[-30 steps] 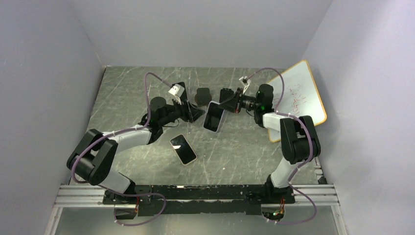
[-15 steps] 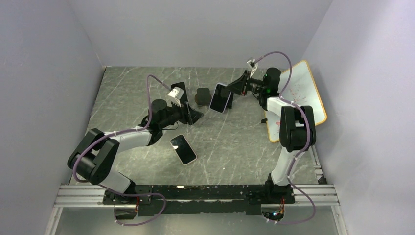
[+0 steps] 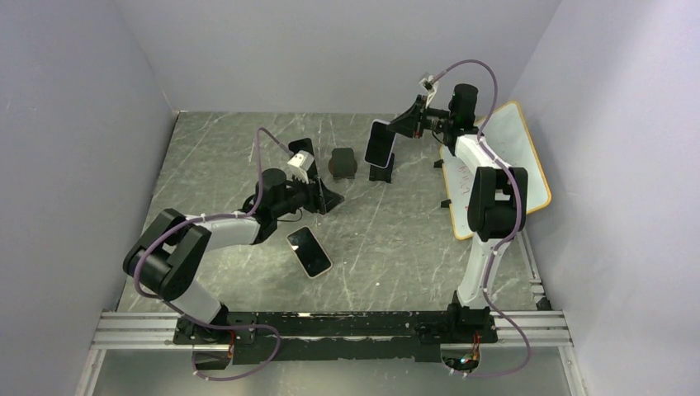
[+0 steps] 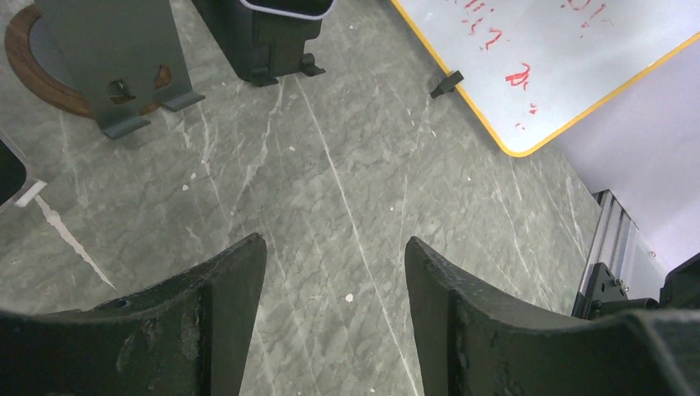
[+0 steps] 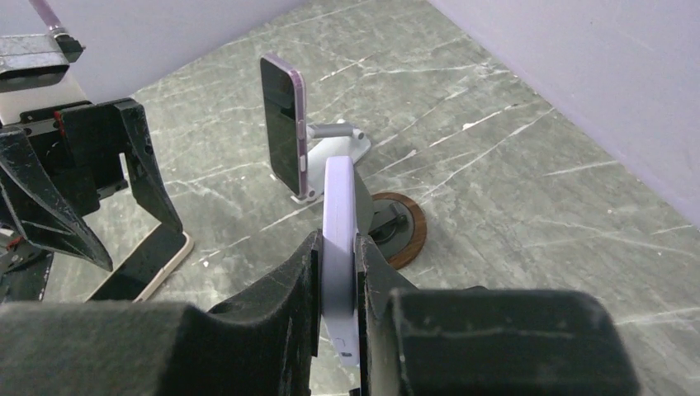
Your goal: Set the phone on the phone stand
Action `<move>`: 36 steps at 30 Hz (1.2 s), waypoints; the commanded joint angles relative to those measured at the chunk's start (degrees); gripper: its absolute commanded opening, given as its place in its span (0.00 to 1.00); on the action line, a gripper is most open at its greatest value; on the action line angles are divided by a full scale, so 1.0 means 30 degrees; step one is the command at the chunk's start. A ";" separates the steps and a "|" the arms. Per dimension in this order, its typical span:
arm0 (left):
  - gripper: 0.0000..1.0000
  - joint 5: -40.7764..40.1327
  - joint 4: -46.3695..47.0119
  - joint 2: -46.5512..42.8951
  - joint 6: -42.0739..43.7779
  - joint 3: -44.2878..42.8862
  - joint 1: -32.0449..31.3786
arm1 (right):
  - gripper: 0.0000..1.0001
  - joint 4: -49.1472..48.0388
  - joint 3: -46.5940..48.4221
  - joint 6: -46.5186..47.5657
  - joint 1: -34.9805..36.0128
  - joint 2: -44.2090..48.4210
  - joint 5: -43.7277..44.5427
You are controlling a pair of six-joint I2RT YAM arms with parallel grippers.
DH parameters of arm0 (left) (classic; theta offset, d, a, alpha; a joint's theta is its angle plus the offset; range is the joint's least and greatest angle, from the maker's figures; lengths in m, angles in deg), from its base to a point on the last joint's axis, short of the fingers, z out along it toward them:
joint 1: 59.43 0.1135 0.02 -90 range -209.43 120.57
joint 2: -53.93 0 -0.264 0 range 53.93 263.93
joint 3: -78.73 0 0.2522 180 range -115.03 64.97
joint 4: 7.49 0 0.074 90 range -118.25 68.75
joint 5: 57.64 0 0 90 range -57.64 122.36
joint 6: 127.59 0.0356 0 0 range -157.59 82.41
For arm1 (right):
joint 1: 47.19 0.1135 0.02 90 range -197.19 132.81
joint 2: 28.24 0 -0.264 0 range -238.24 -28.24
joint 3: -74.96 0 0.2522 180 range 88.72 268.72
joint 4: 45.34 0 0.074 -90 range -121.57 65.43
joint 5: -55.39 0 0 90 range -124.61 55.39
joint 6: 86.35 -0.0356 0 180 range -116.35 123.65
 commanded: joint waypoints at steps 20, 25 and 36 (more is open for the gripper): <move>0.65 0.0537 0.0524 0.0780 0.0327 -0.0186 -0.0015 | 0.00 0.9079 0.4163 0.7883 -0.0069 -0.2726 -0.0543; 0.65 0.0680 0.0710 0.1086 0.0213 -0.0202 -0.0005 | 0.00 0.9763 0.4109 0.9317 -0.0067 -0.2822 -0.0403; 0.64 0.0845 0.0952 0.1577 0.0134 -0.0315 -0.0023 | 0.00 0.7447 0.2911 0.8818 -0.0069 -0.2199 -0.0261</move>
